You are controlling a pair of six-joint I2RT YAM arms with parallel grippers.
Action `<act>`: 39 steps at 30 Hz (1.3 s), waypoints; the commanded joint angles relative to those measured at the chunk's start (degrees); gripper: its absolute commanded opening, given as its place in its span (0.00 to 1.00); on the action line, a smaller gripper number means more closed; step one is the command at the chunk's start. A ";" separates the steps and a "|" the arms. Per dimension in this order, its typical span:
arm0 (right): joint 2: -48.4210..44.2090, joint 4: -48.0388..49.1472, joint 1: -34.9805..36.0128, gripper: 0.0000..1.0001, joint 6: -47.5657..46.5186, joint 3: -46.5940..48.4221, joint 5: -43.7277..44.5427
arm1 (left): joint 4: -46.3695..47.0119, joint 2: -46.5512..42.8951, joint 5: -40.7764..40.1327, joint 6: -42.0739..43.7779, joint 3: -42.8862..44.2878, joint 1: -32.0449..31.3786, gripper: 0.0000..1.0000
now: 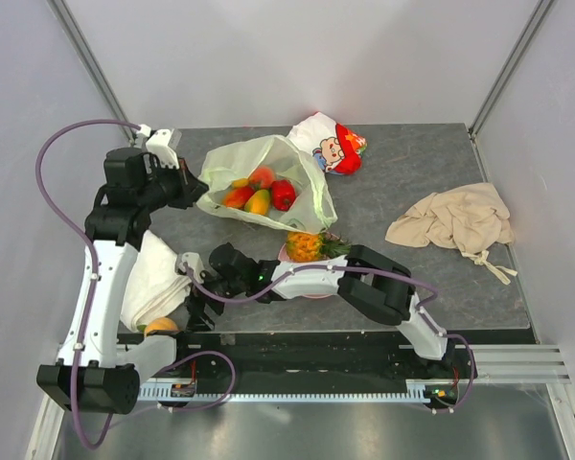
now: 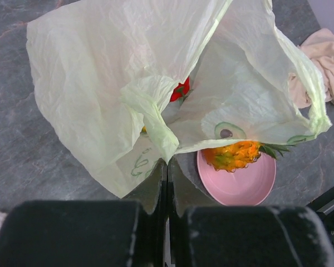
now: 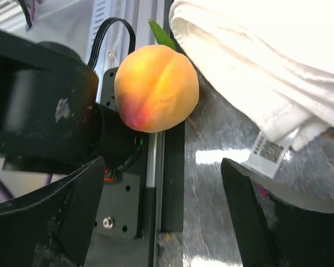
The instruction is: Take the fake fruits out of the plastic bag
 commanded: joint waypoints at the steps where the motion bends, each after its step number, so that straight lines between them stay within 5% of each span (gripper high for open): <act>1: 3.85 7.99 0.18 0.91 8.10 3.93 -1.97 | -5.42 -4.16 -3.33 4.50 2.96 0.33 0.02; 4: 4.73 8.52 0.18 0.89 9.26 5.51 -2.76 | -5.60 -6.71 -2.89 6.09 2.26 0.33 0.08; 5: 4.73 7.13 0.18 0.89 9.17 6.21 -2.85 | -5.78 -6.89 -1.84 7.65 2.69 0.24 0.17; 6: 4.21 5.90 0.01 0.89 8.47 6.48 -3.03 | -6.74 -7.06 -1.57 7.76 3.13 0.33 0.43; 7: 3.60 4.75 -0.25 0.89 6.99 6.57 -3.20 | -7.62 -7.15 -1.83 8.10 3.83 0.33 0.54; 9: 0.71 1.58 -1.30 0.89 5.22 5.17 -3.99 | -12.43 -8.46 -4.37 10.64 6.81 0.33 0.73; 11: -3.41 -1.13 -2.10 0.90 1.36 2.01 -4.26 | -16.05 -10.31 -7.45 14.76 9.19 0.33 0.77; 17: -8.45 -8.97 -3.51 0.90 -3.58 -1.17 -4.79 | -34.32 -14.18 -14.57 20.41 15.87 0.33 0.82; 29: 5.69 -9.07 -3.07 0.88 9.16 16.41 -3.91 | -38.75 -14.01 -19.06 17.95 16.67 5.25 0.80; 39: 16.06 1.40 -1.84 0.89 28.06 20.89 -11.38 | -31.10 -7.15 5.63 13.30 30.64 5.25 0.75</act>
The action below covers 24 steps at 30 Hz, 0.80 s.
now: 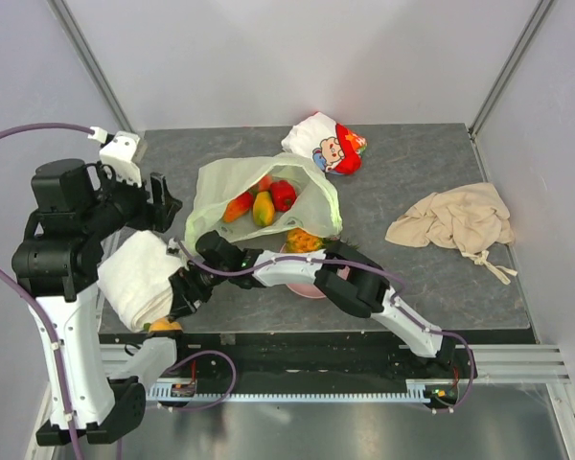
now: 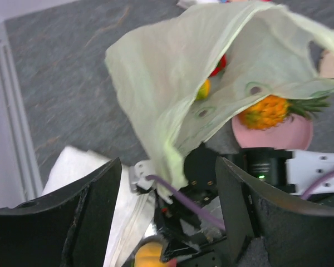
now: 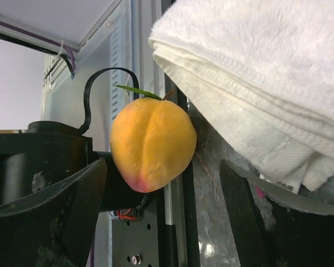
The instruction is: Take the fake fruits out of the plastic bag
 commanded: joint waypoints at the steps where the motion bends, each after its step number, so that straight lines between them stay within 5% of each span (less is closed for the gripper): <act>1: 3.94 5.66 1.42 0.90 9.86 3.89 -4.36 | 3.05 -1.58 12.85 -2.29 3.67 0.26 0.75; 10: 9.04 14.98 3.18 0.98 22.60 6.35 -7.09 | 3.66 -2.89 18.30 -2.64 2.27 0.26 0.75; 21: 14.23 2.76 4.41 0.94 19.10 13.91 -3.22 | 5.68 -4.04 18.92 -5.10 -0.10 0.26 0.75; 24: 15.02 1.36 4.32 0.75 17.43 14.79 -2.52 | 6.12 -4.04 18.39 -4.93 -0.37 0.27 0.75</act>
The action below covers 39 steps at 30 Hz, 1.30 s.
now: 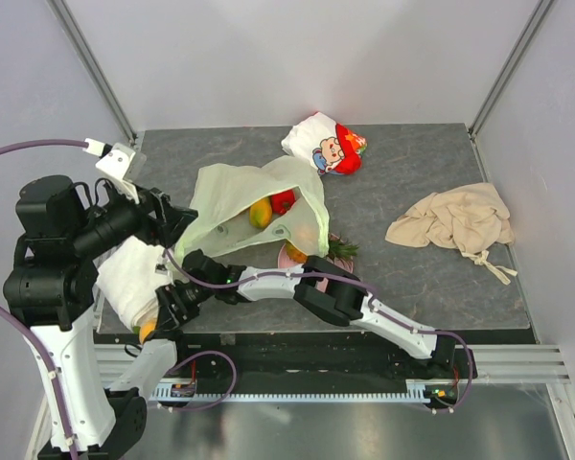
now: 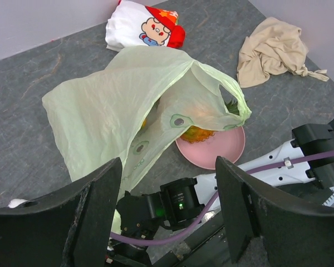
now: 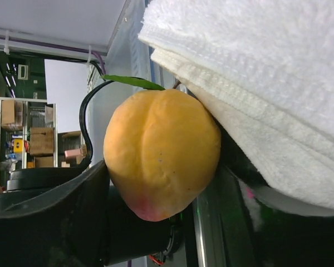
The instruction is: Take the fake fruits out of the plastic bag
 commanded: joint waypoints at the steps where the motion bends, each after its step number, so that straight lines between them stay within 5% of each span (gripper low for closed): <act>1: 1.88 -3.71 0.48 0.66 -2.09 3.38 2.01 | 2.67 -0.43 0.67 -2.26 -0.43 0.26 0.75; 12: -2.85 -4.24 -3.29 0.13 -4.55 -1.27 3.06 | 3.99 -1.31 -0.48 -1.38 -3.07 0.26 0.75; 23: -19.47 -11.62 -10.07 0.06 -14.39 -12.69 2.71 | 9.96 2.64 1.01 -4.81 -2.46 0.26 0.75; 39: -32.22 -41.40 -11.30 0.04 -55.60 -20.52 7.90 | 12.96 4.14 1.19 -4.81 -1.05 0.26 0.73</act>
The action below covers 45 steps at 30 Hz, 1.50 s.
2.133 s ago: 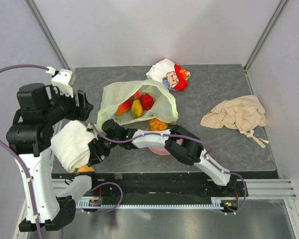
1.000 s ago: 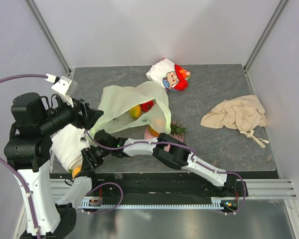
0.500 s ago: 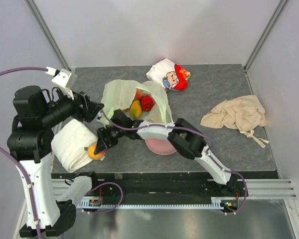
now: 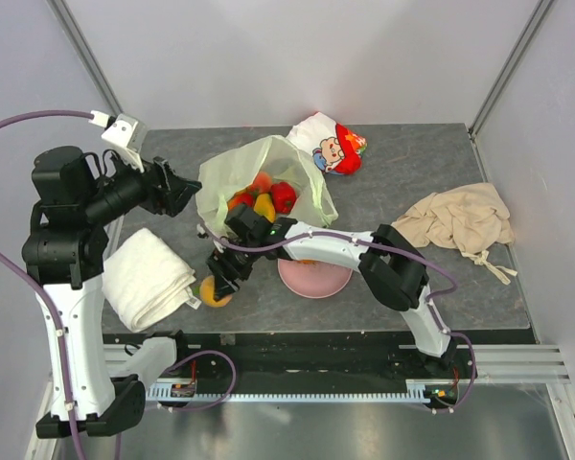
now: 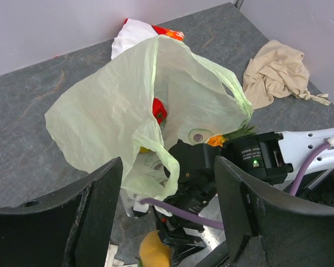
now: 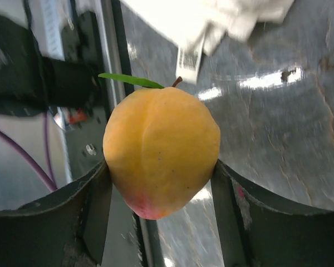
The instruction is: Take the fake fruits out of the plastic bag
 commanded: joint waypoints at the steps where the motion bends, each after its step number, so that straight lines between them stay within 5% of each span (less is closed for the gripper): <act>1: -4.52 -14.63 0.17 0.04 -17.87 -1.36 0.47 | 1.07 -0.85 1.04 -0.75 2.12 0.26 0.73; 6: -6.46 -22.75 0.09 0.03 -25.88 -4.07 1.69 | 0.18 -3.13 2.62 0.13 0.81 0.27 0.75; 15: -13.31 -22.22 -0.09 0.02 -19.29 -14.09 3.97 | 0.45 -3.75 3.76 -1.53 -0.61 0.26 0.75; 27: -23.96 -27.24 -4.30 0.00 -38.27 -12.16 18.47 | 2.82 -1.90 4.47 -1.89 -0.61 0.26 0.75; 35: -25.80 -15.30 -5.19 0.00 -36.97 -21.37 32.69 | 3.61 -0.76 3.76 -1.98 -0.08 0.26 0.75; 45: -24.66 -6.50 -5.81 0.02 -29.93 -24.47 35.80 | 3.79 -0.05 2.89 -1.80 -0.69 0.35 0.75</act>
